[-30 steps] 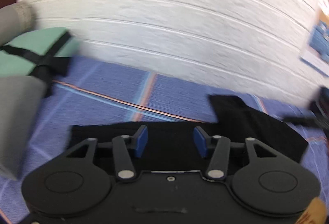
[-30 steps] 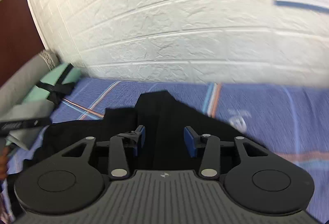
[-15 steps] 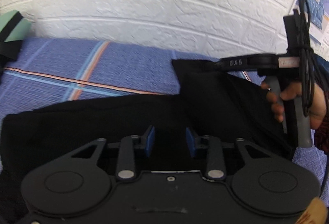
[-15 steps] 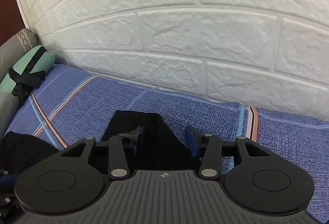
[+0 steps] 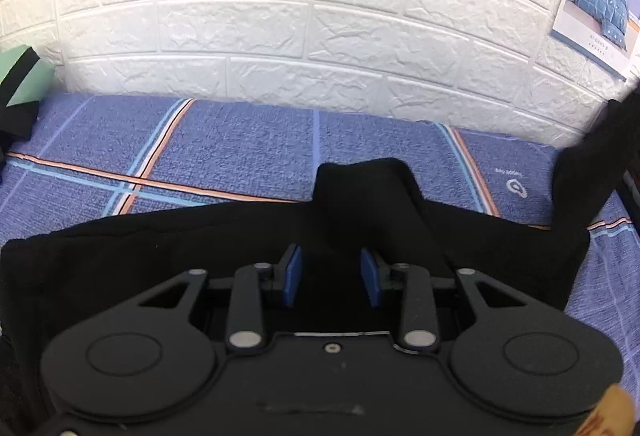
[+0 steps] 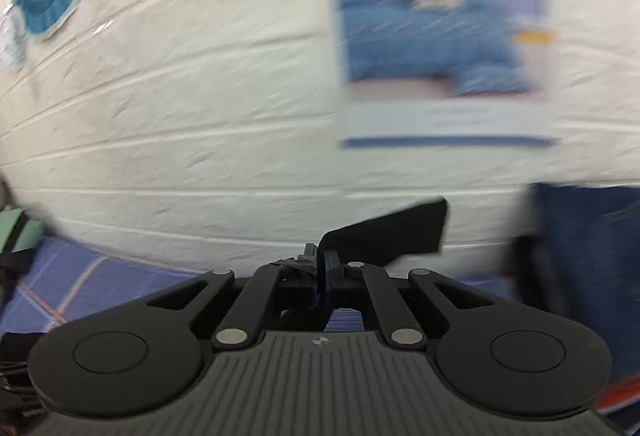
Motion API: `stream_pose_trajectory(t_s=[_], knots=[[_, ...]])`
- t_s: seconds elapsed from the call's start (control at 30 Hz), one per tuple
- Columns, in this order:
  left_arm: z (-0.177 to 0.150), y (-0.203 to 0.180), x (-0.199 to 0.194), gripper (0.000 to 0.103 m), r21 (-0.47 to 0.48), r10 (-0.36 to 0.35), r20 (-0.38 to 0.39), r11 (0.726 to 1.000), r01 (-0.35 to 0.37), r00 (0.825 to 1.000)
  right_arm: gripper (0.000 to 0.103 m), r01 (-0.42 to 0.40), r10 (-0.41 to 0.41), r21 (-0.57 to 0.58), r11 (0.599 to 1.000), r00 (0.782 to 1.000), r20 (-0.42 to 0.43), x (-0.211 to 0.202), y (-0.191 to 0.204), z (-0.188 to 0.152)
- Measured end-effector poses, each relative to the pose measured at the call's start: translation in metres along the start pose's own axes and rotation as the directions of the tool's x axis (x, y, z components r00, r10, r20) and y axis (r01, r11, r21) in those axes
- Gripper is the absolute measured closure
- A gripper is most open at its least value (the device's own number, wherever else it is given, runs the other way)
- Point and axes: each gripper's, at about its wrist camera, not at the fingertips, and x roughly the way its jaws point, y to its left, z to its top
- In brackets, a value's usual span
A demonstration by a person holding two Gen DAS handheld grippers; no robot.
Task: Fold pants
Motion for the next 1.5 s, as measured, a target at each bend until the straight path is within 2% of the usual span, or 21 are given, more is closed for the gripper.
stream_pose_trajectory(t_s=[0.13, 0.33, 0.47, 0.6, 0.67, 0.7, 0.73, 0.77, 0.83, 0.93, 1.07, 1.23, 1.3, 1.37, 1.5], knots=[[0.003, -0.011, -0.006, 0.070, 0.006, 0.001, 0.009, 1.000, -0.001, 1.000, 0.100, 0.116, -0.118, 0.042, 0.992, 0.992, 0.053, -0.050, -0.046, 0.002], [0.007, -0.028, -0.009, 0.070, 0.039, -0.012, 0.023, 0.999, 0.011, 1.000, 0.100, 0.184, -0.192, 0.106, 0.977, 0.978, 0.077, -0.107, -0.081, 0.004], [0.008, -0.037, 0.001, 0.070, 0.047, -0.010, 0.013, 0.999, 0.010, 1.000, 0.100, 0.235, -0.240, 0.100, 0.967, 0.970, 0.045, -0.094, -0.092, 0.005], [0.004, -0.044, 0.011, 0.070, 0.056, -0.001, -0.004, 0.998, 0.001, 1.000, 0.099, 0.270, -0.268, 0.123, 0.955, 0.963, -0.035, -0.033, -0.113, 0.003], [0.004, -0.046, 0.017, 0.070, 0.057, 0.007, -0.016, 0.998, -0.006, 1.000, 0.097, 0.233, -0.224, 0.124, 0.965, 0.971, -0.081, 0.004, -0.119, 0.002], [0.004, -0.045, 0.018, 0.070, 0.056, 0.009, -0.021, 0.998, -0.008, 1.000, 0.087, 0.199, -0.188, 0.129, 0.971, 0.978, -0.094, 0.021, -0.123, 0.001], [0.006, -0.045, 0.019, 0.070, 0.056, 0.012, -0.024, 0.998, -0.011, 1.000, 0.072, 0.178, -0.162, 0.144, 0.973, 0.980, -0.114, 0.036, -0.126, 0.000], [0.006, -0.044, 0.019, 0.070, 0.058, 0.016, -0.024, 0.998, -0.014, 1.000, 0.069, 0.175, -0.155, 0.167, 0.970, 0.980, -0.126, 0.043, -0.129, 0.000], [0.009, -0.047, 0.019, 0.070, 0.061, 0.012, -0.015, 0.998, -0.011, 1.000, 0.065, 0.137, -0.119, 0.207, 0.969, 0.988, -0.100, 0.046, -0.136, 0.002], [0.016, -0.059, 0.019, 0.070, 0.063, -0.019, -0.002, 0.998, 0.019, 1.000, 0.056, 0.087, -0.080, 0.210, 0.974, 0.996, -0.041, 0.026, -0.146, 0.009], [0.016, -0.093, 0.015, 0.069, 0.114, -0.092, 0.009, 0.989, 0.091, 0.996, 0.053, 0.010, -0.007, 0.137, 0.991, 1.000, -0.025, -0.019, -0.148, 0.000], [0.005, -0.132, 0.004, 0.069, 0.195, -0.158, -0.003, 0.968, 0.155, 0.987, 0.051, -0.046, 0.048, 0.028, 0.999, 0.995, -0.090, -0.053, -0.133, -0.050], [0.001, -0.141, -0.001, 0.068, 0.222, -0.162, -0.002, 0.962, 0.159, 0.987, 0.051, -0.039, 0.037, -0.010, 0.999, 0.991, -0.127, -0.053, -0.128, -0.070], [-0.002, -0.145, -0.003, 0.068, 0.241, -0.156, -0.002, 0.959, 0.152, 0.988, 0.051, -0.001, -0.007, -0.056, 0.998, 0.989, -0.146, -0.047, -0.128, -0.085], [-0.006, -0.146, -0.006, 0.067, 0.246, -0.131, -0.011, 0.960, 0.130, 0.991, 0.048, 0.046, -0.059, -0.096, 0.994, 0.988, -0.143, -0.030, -0.126, -0.094]])
